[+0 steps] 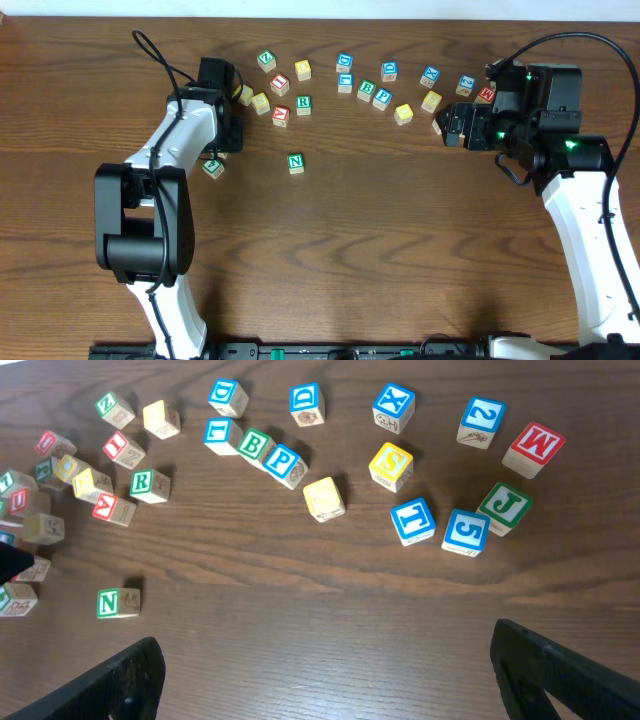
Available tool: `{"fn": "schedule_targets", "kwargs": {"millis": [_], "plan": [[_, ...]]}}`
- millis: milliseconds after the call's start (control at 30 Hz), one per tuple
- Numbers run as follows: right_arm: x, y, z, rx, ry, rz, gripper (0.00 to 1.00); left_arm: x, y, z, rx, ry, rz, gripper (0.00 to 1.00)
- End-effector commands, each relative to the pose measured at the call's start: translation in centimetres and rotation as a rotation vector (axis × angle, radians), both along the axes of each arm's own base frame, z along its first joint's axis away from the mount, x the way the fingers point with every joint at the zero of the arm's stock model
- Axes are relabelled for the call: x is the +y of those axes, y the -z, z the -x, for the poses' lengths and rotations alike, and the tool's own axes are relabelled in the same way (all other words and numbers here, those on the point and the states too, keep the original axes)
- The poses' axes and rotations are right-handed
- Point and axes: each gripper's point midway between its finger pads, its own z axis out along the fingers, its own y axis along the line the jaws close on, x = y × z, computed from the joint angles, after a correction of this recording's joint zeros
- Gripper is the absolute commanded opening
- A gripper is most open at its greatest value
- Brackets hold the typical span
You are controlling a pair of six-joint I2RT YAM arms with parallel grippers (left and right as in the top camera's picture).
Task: Spell out NEURIPS
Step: 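Grasp the red E block with the left gripper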
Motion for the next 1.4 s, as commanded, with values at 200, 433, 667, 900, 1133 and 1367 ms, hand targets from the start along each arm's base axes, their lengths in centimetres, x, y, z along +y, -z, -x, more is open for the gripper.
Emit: {"fn": "schedule_targets", "kwargs": {"millis": [200,433,667,900,1133,1367], "plan": [[0.2,-0.5,-0.3,-0.007,0.003,-0.007,0.99,-0.1,1.1,0.6,0.026,-0.008,0.021,0.46],[0.2,-0.5,-0.4,-0.008,0.003,-0.007,0.99,-0.2,1.2,0.4,0.013,-0.008,0.022,0.46],[0.2,-0.5,-0.4,-0.008,0.003,-0.007,0.99,-0.1,1.5,0.6,0.017,-0.008,0.021,0.46],[0.2,-0.5,-0.4,-0.010,0.003,-0.007,0.99,-0.1,2.1,0.9,0.021,-0.009,0.021,0.46],[0.2,-0.6,-0.5,-0.014,0.003,-0.007,0.99,-0.1,2.4,0.9,0.013,-0.008,0.022,0.45],[0.2,-0.6,-0.5,-0.014,0.003,-0.007,0.99,-0.1,2.4,0.7,0.004,-0.008,0.023,0.37]]}}
